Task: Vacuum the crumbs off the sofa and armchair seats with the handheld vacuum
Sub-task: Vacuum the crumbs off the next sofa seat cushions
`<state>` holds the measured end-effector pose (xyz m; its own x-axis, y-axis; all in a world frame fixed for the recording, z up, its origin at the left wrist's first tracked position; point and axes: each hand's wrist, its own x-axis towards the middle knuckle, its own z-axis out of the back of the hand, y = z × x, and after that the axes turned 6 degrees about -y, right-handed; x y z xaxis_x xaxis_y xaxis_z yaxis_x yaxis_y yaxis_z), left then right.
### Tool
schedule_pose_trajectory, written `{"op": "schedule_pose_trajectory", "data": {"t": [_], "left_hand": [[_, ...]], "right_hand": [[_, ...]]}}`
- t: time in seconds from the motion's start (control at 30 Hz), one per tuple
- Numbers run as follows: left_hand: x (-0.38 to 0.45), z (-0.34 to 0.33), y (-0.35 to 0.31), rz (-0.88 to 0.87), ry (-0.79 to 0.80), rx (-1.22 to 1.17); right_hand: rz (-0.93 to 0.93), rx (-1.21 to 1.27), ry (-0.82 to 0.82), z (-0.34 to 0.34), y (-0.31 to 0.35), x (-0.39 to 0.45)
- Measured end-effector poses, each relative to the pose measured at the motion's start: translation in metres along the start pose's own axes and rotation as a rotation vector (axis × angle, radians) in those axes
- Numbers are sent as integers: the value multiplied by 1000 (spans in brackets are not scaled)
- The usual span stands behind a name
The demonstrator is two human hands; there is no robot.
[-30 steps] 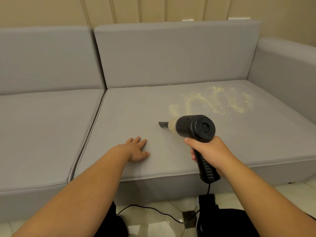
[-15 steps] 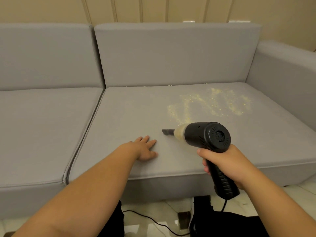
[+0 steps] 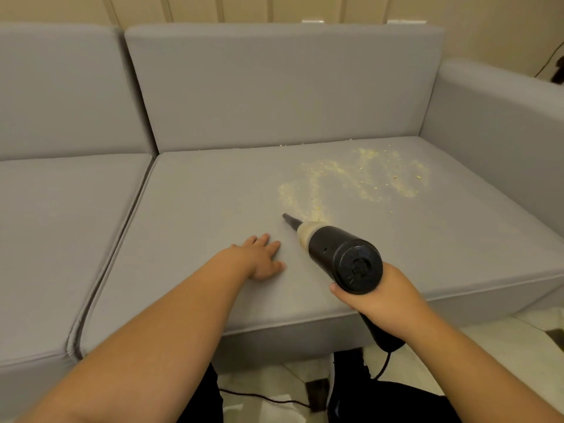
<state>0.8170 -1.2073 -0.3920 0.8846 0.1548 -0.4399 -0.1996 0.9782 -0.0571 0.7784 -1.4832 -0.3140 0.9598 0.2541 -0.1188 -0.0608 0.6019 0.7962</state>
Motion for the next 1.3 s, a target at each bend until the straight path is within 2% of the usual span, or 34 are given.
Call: {"op": "schedule_pose_trajectory", "data": {"t": [0.37,0.5,0.57,0.73,1.07,1.3], "left_hand": [[25,5,-14,-7,-8,-41],[35,8,-11,8,-29,-30],[40,10,-8,26,-44,-47],[46,12,-4,-18,-111,-77],[63,3,16,-21,-130,-122],[67,0,18,-23,-116,-103]], "right_hand": [[-10,-23,-16,-11,4,27],[10,-40,-26,-2,20,61],[-25,27,-67,-1,32,83],[-129,387,-221,-14,41,124],[-197,552,-228,-39,41,181],[-138,529,-154,-75,54,214]]}}
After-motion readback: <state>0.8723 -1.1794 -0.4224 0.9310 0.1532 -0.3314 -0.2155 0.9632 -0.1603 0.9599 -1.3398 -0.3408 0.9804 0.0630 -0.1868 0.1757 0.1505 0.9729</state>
